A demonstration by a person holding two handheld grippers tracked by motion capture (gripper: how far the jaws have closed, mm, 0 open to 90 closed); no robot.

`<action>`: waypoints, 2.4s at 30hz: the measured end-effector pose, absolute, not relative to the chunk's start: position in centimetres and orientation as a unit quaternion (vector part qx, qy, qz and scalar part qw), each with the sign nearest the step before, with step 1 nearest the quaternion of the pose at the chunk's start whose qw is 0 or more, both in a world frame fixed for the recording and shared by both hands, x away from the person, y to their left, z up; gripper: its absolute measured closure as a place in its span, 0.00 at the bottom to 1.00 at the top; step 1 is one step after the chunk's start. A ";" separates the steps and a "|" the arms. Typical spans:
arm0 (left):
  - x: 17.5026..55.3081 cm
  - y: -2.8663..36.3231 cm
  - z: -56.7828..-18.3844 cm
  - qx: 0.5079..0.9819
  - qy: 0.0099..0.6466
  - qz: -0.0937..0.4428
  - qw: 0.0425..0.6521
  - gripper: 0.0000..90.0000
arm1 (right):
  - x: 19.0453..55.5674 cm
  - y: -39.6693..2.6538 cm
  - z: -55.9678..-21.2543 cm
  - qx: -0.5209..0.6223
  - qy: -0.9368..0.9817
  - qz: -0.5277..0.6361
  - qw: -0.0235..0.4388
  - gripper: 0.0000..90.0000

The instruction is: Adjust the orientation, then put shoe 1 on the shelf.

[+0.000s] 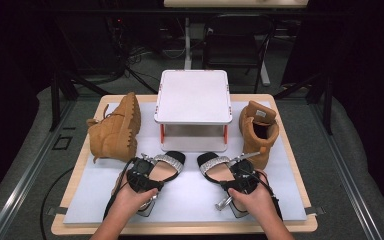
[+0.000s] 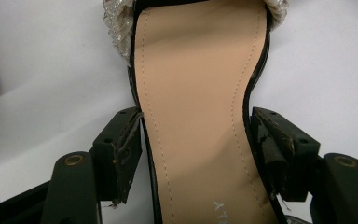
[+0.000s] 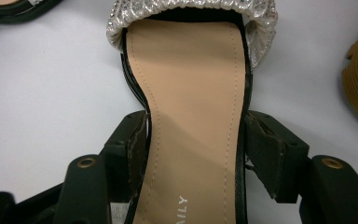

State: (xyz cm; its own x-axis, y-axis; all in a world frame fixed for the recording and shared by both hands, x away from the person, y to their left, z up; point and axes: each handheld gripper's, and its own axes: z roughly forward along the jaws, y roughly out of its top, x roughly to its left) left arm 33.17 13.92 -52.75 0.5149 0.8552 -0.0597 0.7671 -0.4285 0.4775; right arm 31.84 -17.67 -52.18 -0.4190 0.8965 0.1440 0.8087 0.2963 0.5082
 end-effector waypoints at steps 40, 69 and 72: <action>33.5 14.1 -52.1 0.856 0.474 0.058 0.199 0.37 | 32.4 -16.8 -51.5 0.515 0.832 0.196 0.061 0.38; 34.0 13.8 -52.5 0.857 0.485 0.028 0.170 0.40 | 32.5 -16.9 -52.1 0.533 0.827 0.176 0.033 0.43; 33.7 14.1 -52.7 0.849 0.491 0.031 0.191 0.40 | 32.3 -17.0 -52.2 0.535 0.823 0.185 0.037 0.43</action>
